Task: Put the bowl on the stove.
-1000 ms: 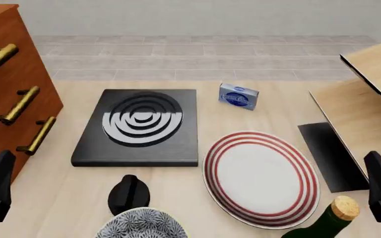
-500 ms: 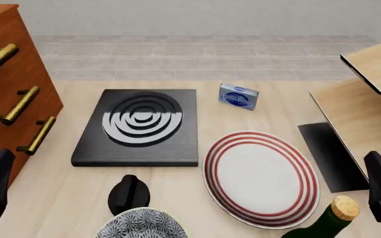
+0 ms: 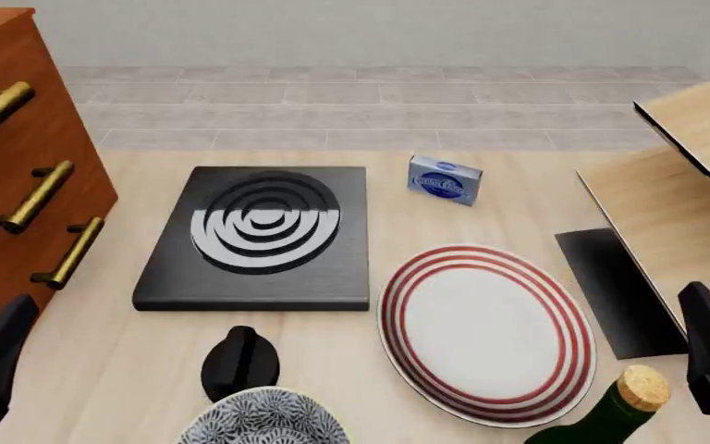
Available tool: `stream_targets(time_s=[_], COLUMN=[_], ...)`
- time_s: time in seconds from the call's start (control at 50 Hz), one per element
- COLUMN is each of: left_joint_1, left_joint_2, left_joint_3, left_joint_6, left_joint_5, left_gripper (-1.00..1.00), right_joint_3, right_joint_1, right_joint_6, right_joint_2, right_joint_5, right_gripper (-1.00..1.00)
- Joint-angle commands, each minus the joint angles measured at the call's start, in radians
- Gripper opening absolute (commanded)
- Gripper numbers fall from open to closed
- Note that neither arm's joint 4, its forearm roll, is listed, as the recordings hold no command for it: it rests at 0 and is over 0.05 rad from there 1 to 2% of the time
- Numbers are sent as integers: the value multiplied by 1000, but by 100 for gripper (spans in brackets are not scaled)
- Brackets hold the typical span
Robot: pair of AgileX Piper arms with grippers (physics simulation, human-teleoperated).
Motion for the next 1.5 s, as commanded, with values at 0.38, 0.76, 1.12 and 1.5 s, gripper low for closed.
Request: stream_targets(time_s=[0.38, 0.76, 1.12, 1.5], left_joint_1=[-118, -195, -294, -385], left_joint_2=[100, 219, 257, 237], left_joint_3=[-104, -116, -160, -203], left_joint_6=[-36, -92, -173, -232], left_joint_5=[215, 222, 299, 411], left_gripper=[100, 100, 100, 100], right_joint_3=[0, 0, 0, 0], right_joint_1=[0, 0, 0, 0], right_joint_6=[0, 0, 0, 0], right_joint_2=[0, 0, 0, 0], right_joint_5=[0, 0, 0, 0], right_gripper=[100, 100, 100, 100])
